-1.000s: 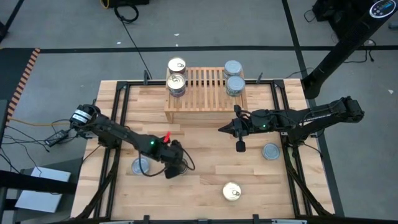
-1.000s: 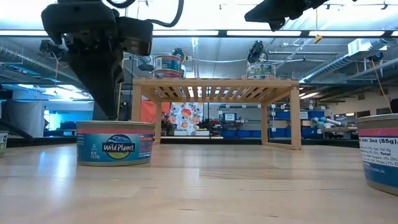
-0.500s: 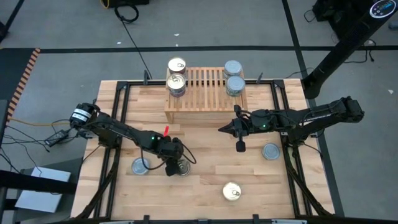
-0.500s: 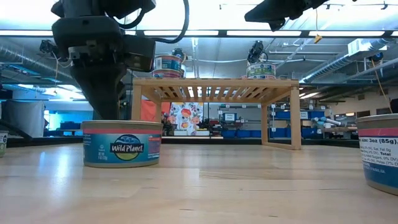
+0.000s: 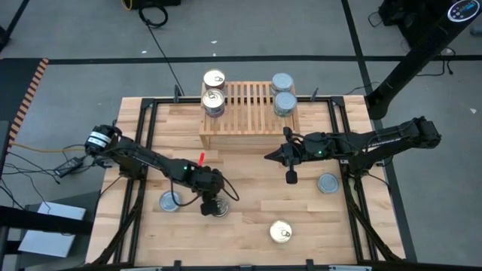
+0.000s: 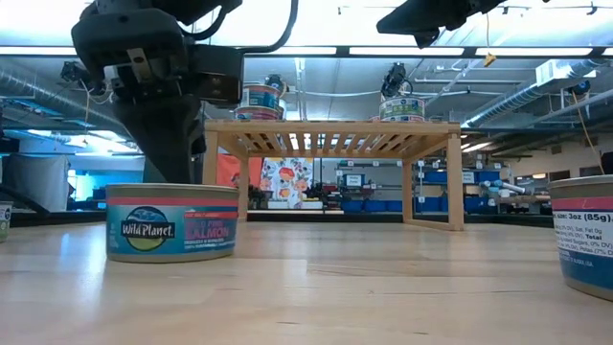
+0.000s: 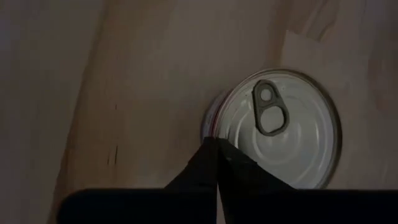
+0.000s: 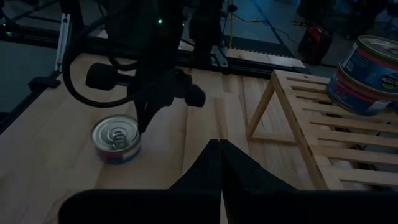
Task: Stack canned seafood by type on shelf
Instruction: Put the blue pink tuna can on the shelf
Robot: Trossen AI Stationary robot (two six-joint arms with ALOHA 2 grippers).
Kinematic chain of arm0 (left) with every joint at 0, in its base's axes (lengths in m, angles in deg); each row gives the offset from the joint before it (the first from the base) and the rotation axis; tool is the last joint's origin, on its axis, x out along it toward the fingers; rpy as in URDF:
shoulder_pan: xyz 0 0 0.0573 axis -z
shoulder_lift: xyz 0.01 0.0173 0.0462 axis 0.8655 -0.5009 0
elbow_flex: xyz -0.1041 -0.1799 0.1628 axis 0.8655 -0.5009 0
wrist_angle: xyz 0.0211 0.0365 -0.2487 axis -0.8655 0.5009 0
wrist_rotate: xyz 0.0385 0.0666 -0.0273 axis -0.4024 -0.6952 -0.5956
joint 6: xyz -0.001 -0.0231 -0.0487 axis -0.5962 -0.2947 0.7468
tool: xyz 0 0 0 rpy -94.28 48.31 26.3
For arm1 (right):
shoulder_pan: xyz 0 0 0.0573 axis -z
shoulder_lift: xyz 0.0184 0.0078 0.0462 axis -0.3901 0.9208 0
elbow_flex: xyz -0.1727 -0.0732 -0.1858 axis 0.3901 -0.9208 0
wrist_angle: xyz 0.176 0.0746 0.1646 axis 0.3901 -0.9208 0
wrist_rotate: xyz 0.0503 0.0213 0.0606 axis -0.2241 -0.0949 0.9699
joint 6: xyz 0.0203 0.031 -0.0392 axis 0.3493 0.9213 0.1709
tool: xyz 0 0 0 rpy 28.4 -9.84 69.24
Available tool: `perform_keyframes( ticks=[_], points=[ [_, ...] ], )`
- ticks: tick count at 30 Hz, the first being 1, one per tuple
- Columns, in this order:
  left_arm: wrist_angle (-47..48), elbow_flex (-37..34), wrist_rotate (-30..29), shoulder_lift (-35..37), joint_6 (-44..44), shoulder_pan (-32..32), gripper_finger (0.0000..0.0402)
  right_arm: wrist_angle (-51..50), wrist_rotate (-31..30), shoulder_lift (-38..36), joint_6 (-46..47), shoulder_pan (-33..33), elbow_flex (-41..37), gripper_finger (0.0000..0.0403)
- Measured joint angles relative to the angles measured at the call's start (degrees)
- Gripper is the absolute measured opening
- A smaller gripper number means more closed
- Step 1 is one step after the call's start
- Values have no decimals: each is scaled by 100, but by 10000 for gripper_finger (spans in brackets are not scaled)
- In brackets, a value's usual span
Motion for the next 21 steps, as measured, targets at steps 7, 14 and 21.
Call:
perform_keyframes(
  ticks=[7, 14, 21],
  points=[
    [-151, -3, -125, -6, -114, 2, 2, 0, 0, 0, 0, 0, 0, 7],
    [-197, -3, -428, 230, -190, 0, 1, 0, 0, 0, 0, 0, 0, 7],
    [-167, 0, -756, 587, -299, 77, 1, -1, 0, 0, 0, 0, 0, 7]
  ],
)
